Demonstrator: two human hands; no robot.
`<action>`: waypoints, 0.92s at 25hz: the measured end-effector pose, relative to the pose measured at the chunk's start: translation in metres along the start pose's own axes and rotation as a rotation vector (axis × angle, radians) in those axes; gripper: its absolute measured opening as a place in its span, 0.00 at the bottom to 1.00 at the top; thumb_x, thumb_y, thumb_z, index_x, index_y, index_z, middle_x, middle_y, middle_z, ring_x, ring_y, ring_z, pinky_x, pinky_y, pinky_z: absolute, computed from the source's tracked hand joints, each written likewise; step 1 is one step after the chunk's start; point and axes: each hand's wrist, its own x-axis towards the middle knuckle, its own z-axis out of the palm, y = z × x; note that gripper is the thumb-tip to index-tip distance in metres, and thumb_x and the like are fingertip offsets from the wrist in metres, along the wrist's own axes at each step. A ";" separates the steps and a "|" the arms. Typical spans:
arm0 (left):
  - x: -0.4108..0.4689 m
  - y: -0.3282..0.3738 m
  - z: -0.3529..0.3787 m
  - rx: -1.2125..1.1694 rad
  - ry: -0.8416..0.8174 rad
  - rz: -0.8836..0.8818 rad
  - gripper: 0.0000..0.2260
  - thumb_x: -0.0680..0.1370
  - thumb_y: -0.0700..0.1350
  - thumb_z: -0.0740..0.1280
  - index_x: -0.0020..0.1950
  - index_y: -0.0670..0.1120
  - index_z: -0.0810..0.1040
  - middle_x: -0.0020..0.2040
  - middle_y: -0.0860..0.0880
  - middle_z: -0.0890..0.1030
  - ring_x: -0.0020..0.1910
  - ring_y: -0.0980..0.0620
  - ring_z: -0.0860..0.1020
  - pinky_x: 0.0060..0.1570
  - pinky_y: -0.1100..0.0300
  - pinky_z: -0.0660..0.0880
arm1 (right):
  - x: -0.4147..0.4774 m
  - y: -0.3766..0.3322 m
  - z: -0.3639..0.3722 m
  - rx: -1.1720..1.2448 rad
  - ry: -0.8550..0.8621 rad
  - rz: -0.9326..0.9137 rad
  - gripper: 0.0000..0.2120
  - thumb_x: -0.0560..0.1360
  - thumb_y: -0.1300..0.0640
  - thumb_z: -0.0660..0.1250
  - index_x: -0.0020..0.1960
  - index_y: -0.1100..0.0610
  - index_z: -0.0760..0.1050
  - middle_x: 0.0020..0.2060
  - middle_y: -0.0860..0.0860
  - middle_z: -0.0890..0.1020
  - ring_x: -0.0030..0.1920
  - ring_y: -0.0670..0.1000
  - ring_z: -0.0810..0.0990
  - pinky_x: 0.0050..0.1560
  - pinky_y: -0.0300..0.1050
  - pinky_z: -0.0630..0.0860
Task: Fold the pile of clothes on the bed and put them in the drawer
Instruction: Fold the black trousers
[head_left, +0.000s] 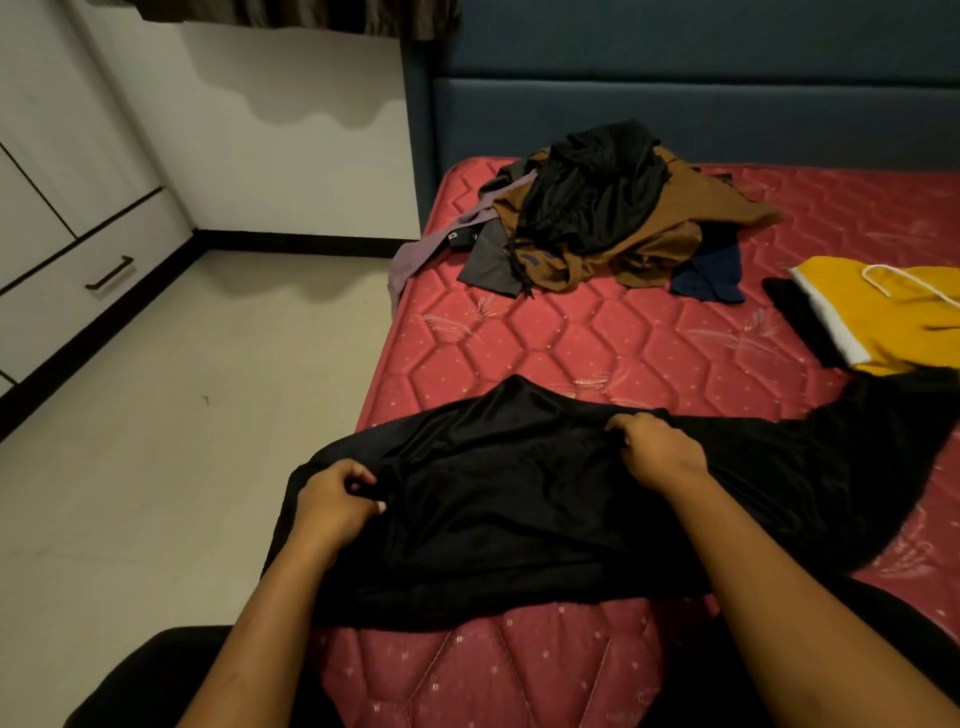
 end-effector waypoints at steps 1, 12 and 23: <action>0.000 0.001 0.002 -0.053 -0.029 0.007 0.13 0.69 0.31 0.73 0.41 0.49 0.77 0.46 0.47 0.78 0.44 0.48 0.77 0.39 0.60 0.70 | 0.002 0.000 -0.001 -0.002 0.001 0.002 0.21 0.77 0.59 0.58 0.67 0.43 0.69 0.65 0.51 0.72 0.61 0.58 0.75 0.60 0.53 0.73; 0.008 -0.001 -0.023 -0.186 0.262 0.264 0.17 0.70 0.26 0.65 0.38 0.50 0.76 0.39 0.48 0.78 0.41 0.48 0.77 0.44 0.63 0.71 | 0.022 0.012 -0.019 0.404 0.281 0.181 0.08 0.76 0.53 0.66 0.52 0.48 0.82 0.53 0.55 0.82 0.54 0.60 0.80 0.51 0.50 0.76; 0.002 0.001 -0.006 0.046 -0.096 0.220 0.21 0.72 0.35 0.71 0.59 0.56 0.76 0.61 0.51 0.76 0.58 0.51 0.75 0.54 0.65 0.70 | 0.018 -0.013 0.002 0.141 0.357 -0.023 0.25 0.72 0.69 0.60 0.66 0.52 0.71 0.67 0.51 0.68 0.68 0.58 0.66 0.66 0.59 0.65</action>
